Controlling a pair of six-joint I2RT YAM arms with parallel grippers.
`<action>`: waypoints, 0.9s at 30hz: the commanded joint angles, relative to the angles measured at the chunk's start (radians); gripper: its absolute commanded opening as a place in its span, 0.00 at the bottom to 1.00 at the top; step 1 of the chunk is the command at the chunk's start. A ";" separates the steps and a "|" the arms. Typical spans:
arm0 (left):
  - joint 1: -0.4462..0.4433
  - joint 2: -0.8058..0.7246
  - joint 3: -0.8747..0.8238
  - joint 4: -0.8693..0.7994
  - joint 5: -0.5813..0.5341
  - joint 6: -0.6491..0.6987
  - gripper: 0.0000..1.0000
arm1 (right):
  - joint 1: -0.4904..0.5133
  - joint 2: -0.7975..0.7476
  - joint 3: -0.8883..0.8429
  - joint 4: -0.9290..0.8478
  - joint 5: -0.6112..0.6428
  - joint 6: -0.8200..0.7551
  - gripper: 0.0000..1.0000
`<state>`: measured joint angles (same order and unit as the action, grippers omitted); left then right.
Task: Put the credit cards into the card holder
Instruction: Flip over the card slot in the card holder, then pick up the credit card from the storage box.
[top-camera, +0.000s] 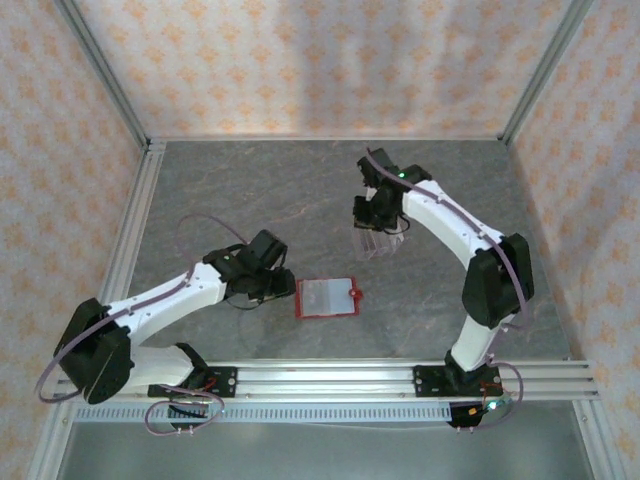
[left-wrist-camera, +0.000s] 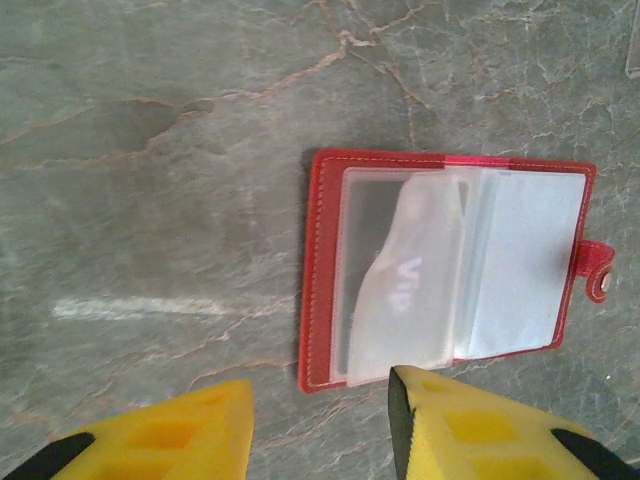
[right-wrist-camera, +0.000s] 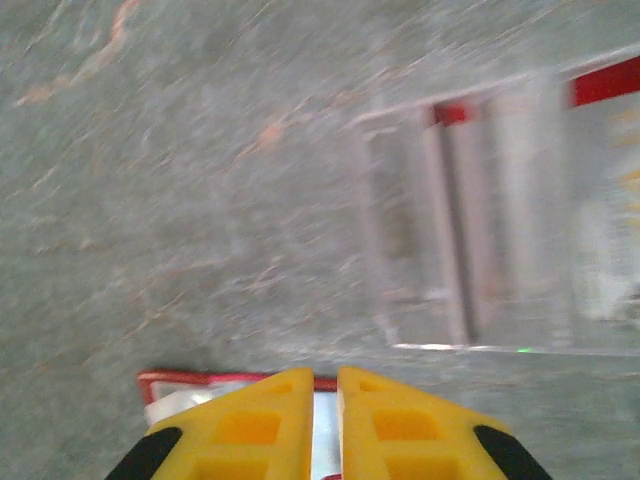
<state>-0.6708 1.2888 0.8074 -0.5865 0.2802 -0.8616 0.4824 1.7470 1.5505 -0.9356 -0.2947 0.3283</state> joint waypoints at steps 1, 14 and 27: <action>-0.027 0.043 0.039 0.052 0.014 0.019 0.41 | -0.033 0.040 0.075 -0.112 0.122 -0.065 0.14; -0.092 0.127 0.110 0.073 -0.003 0.030 0.43 | -0.058 0.130 0.170 -0.265 0.135 -0.182 0.28; -0.093 0.119 0.069 0.158 0.037 0.044 0.45 | -0.031 0.109 0.138 -0.338 0.094 -0.206 0.31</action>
<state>-0.7593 1.4181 0.8928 -0.4618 0.3092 -0.8391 0.4469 1.8763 1.6642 -1.2190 -0.2062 0.1425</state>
